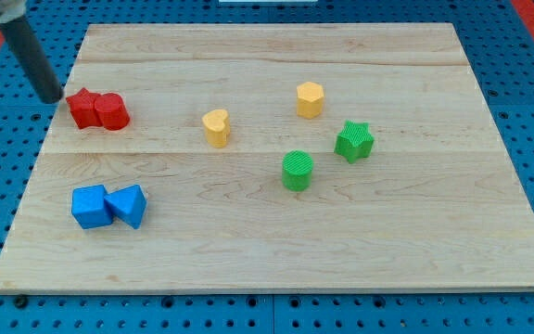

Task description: Place the red circle above the yellow heart

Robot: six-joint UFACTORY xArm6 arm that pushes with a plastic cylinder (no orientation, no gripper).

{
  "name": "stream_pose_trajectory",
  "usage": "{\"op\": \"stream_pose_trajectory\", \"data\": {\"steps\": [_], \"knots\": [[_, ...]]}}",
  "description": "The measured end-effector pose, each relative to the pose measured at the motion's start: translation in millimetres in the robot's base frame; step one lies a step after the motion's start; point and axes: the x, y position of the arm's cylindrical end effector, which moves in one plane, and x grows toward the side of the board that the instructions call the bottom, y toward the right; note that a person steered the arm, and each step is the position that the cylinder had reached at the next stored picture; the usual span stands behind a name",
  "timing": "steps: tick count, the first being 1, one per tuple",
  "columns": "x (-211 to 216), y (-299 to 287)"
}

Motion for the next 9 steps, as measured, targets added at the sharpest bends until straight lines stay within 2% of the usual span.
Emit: {"op": "stream_pose_trajectory", "data": {"steps": [1, 2, 3, 5, 6, 7, 8, 9], "knots": [[48.5, 8.0], [66.6, 24.3], [48.7, 59.9], [0.9, 73.0], [0.9, 131.5], [-3.2, 154.3], [-3.3, 165.8], [-25.7, 155.2]]}}
